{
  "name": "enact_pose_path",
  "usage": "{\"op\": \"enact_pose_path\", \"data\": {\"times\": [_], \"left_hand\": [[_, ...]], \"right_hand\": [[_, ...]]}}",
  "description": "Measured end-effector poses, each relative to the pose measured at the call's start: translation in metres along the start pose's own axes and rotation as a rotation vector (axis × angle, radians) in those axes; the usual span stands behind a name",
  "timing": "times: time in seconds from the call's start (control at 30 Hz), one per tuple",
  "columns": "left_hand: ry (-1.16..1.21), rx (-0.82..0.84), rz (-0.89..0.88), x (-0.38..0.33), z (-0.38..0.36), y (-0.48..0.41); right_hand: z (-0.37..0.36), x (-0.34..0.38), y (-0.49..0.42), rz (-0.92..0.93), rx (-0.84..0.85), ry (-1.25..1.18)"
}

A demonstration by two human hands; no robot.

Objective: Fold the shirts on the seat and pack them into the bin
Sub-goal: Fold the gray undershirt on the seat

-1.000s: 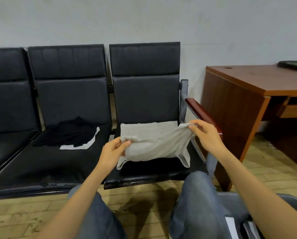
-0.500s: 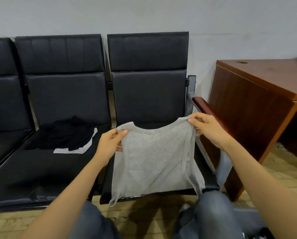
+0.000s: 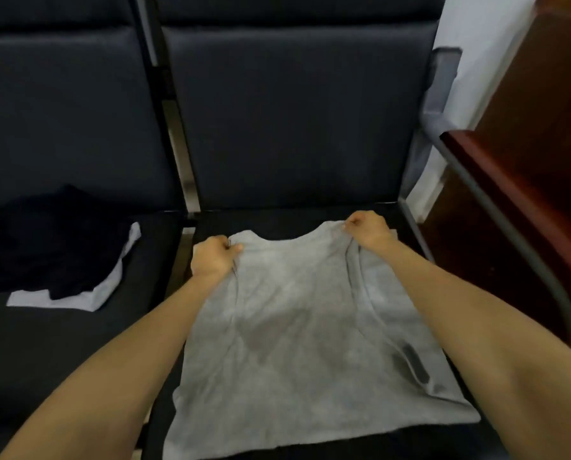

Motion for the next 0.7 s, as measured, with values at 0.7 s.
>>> {"op": "enact_pose_path", "data": {"times": [0.7], "left_hand": [[-0.036,0.191,0.242,0.104,0.043,0.228]], "right_hand": [[0.027,-0.117,0.256,-0.125,0.136,0.129]]}}
Point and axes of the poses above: each hand's wrist, its own y-axis away from the middle knuckle, its own z-axis out of the back of the hand, x = y × z, the point moved 3 cm from there along -y, towards the middle knuckle, and after that the axes turned 2 degrees about -y, right-handed, at the moved point
